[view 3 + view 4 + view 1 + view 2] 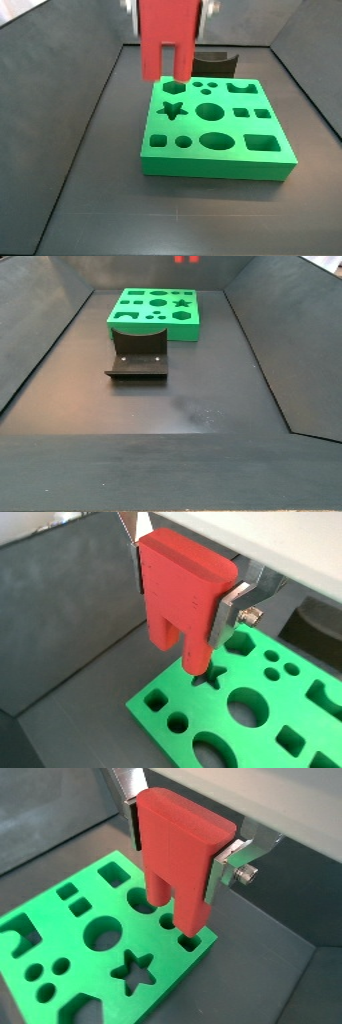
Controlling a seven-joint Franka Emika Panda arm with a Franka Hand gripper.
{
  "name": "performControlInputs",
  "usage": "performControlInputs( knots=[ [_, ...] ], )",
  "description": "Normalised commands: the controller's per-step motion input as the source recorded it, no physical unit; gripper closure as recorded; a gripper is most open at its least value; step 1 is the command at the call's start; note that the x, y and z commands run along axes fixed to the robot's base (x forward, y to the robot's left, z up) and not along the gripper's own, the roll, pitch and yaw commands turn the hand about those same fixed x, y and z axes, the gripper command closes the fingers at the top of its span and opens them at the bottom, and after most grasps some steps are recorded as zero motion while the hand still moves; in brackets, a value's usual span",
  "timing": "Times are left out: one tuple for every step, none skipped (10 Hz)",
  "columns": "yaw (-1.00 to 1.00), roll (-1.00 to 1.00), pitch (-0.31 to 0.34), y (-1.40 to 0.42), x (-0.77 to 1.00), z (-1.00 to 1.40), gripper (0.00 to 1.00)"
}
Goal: Pick up the square-circle object. Move up. Rotate the square-circle object. Move to above the board. Insert the square-circle object.
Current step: Insert the square-circle object.
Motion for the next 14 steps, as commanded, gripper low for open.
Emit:
performControlInputs(
  knots=[
    [0.23, 0.16, -0.087, -0.29, 0.1, -0.9, 1.0],
    [0.21, 0.16, -0.09, -0.3, 0.12, -0.89, 1.0],
    [0.14, 0.18, -0.036, -0.24, 0.27, -0.88, 1.0],
    [0.12, 0.21, 0.0, -0.21, 0.3, -0.84, 1.0],
    [0.12, 0.22, 0.0, -0.2, 0.27, -0.83, 1.0],
    [0.13, 0.19, 0.0, -0.2, 0.22, -0.9, 1.0],
    [0.11, 0.17, -0.026, -0.16, 0.09, -0.95, 1.0],
    [0.08, 0.1, -0.057, -0.05, 0.0, -0.87, 1.0],
    [0.01, -0.02, -0.023, 0.0, -0.02, -0.6, 1.0],
    [0.0, -0.14, -0.011, 0.12, -0.12, -0.4, 1.0],
    [0.0, -0.22, -0.006, 0.11, -0.15, -0.25, 1.0],
    [0.0, -0.27, -0.013, 0.07, -0.12, -0.22, 1.0],
    [0.0, -0.29, -0.03, 0.08, -0.18, -0.21, 1.0],
    [0.0, -0.28, -0.019, 0.05, -0.09, -0.26, 1.0]
  ],
)
